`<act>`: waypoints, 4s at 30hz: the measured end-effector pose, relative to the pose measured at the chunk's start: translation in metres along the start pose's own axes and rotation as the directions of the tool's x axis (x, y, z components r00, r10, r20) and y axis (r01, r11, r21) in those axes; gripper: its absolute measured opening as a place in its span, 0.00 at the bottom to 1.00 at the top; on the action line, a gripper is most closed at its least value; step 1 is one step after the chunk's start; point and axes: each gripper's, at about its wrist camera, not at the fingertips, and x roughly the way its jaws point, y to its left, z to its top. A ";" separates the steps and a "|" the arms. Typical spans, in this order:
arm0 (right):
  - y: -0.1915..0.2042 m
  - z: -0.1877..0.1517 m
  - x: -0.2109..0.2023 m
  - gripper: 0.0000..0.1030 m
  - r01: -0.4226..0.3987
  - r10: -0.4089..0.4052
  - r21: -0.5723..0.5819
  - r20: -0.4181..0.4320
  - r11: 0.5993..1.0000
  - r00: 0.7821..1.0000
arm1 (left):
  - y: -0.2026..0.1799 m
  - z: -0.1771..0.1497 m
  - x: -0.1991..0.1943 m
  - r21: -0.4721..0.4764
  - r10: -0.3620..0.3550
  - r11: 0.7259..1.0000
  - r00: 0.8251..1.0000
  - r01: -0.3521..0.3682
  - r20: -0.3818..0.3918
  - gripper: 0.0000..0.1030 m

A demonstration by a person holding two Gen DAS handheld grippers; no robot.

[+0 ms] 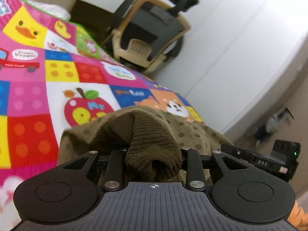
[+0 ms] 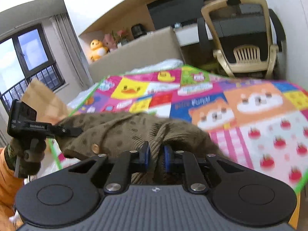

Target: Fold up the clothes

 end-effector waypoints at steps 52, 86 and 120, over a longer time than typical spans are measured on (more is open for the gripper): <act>-0.091 0.039 0.058 0.80 -0.084 0.031 0.362 0.149 0.928 0.988 | 0.037 -0.044 0.020 -0.011 0.027 1.000 0.997 -0.028 -0.073 0.90; -0.024 0.028 0.095 0.98 0.226 -0.222 -0.166 0.041 0.960 0.974 | 0.021 0.020 0.049 0.097 0.122 0.987 0.990 -0.129 0.077 0.91; 0.015 -0.032 0.097 1.00 0.309 -0.335 -0.164 -0.165 0.937 0.928 | -0.013 -0.091 0.077 0.360 0.462 0.823 0.886 -0.439 0.023 1.00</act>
